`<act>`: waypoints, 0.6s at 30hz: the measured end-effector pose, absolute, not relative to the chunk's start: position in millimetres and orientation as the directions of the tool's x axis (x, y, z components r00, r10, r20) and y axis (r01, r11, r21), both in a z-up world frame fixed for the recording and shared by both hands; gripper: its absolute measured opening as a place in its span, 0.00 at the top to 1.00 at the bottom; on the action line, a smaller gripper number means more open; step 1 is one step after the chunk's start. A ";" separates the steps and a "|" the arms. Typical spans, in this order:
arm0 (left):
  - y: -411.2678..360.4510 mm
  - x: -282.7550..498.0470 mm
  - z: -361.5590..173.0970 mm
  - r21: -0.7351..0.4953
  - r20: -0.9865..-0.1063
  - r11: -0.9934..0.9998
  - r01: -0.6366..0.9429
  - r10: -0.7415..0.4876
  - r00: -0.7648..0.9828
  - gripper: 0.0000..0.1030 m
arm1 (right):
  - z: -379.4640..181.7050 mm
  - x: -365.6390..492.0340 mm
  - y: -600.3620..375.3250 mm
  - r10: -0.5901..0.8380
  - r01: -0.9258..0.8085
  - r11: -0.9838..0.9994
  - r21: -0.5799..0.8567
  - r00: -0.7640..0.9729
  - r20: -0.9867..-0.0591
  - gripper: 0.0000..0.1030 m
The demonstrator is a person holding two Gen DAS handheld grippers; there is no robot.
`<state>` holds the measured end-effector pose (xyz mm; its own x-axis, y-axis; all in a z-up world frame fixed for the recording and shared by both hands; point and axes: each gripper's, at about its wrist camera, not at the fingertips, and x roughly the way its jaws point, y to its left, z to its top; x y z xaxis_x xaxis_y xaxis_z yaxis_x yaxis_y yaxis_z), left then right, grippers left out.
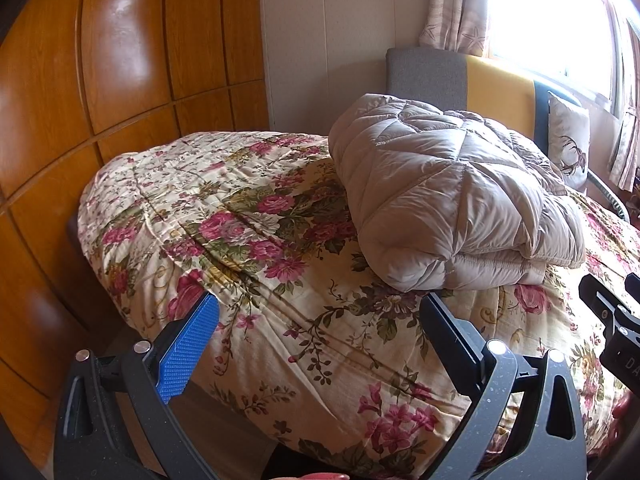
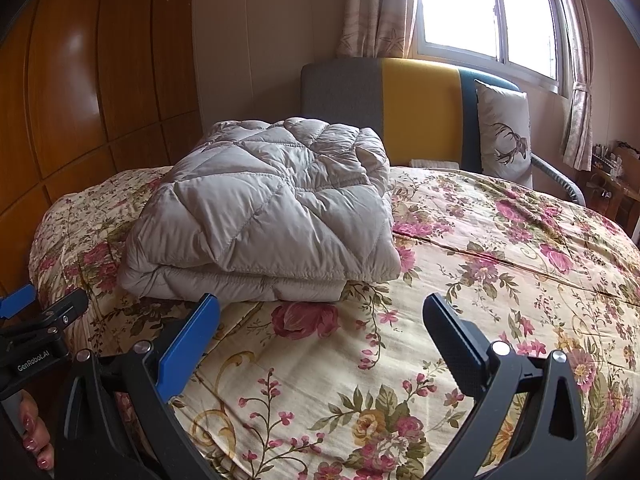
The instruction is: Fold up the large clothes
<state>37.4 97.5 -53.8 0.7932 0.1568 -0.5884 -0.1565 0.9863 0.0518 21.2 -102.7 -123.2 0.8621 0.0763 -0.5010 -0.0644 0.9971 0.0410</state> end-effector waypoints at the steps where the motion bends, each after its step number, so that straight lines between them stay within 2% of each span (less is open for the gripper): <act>1: 97.5 37.3 -53.8 0.052 -0.588 0.986 -0.158 0.158 0.793 0.04 | -123.2 21.0 -102.8 0.077 -0.064 0.997 0.043 0.863 -0.500 0.02; 18: 96.9 37.1 -54.6 0.044 -0.598 0.988 -0.150 0.147 0.788 0.04 | -127.1 23.6 -101.8 0.082 -0.067 0.997 0.047 0.855 -0.513 0.02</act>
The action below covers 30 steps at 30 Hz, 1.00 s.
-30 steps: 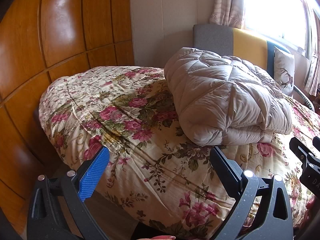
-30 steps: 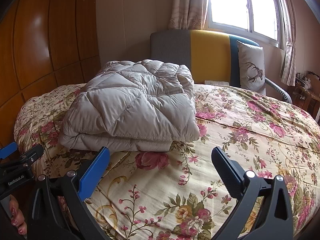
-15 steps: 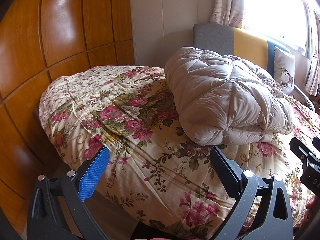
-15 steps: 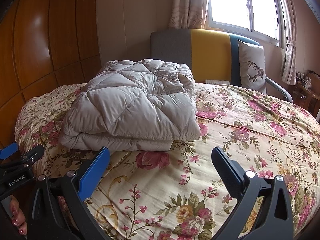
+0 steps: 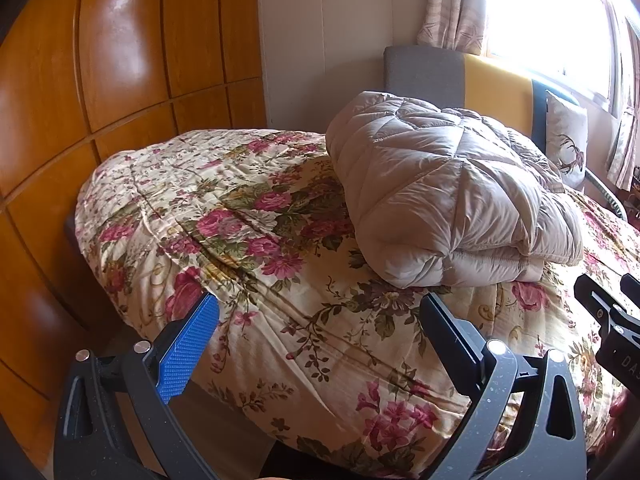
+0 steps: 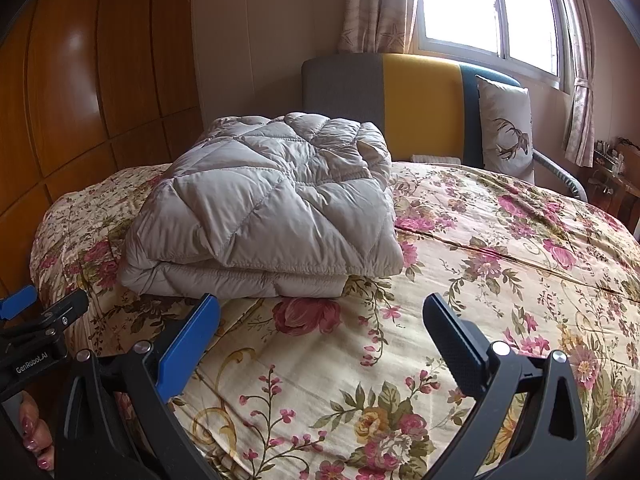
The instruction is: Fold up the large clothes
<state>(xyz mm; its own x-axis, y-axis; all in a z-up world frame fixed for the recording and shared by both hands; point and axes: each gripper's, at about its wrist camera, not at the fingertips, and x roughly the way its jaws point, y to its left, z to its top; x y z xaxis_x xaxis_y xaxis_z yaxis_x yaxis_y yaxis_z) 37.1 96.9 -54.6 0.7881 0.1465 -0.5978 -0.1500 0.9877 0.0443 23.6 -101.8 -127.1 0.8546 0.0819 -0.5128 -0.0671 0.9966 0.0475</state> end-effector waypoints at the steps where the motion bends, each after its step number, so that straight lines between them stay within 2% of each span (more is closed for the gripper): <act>1: 97.0 36.9 -54.7 0.042 -0.598 0.988 -0.150 0.145 0.788 0.04 | -127.2 23.4 -101.7 0.083 -0.068 0.997 0.047 0.854 -0.513 0.02; 21: 91.3 34.0 -55.0 0.043 -0.597 0.991 -0.125 0.126 0.792 0.04 | -129.0 23.8 -101.5 0.088 -0.075 0.996 0.046 0.845 -0.527 0.02; 30: 91.5 43.6 -61.9 0.048 -0.658 0.994 -0.102 0.108 0.745 0.04 | -130.1 29.0 -107.1 0.076 -0.053 0.997 0.057 0.843 -0.532 0.02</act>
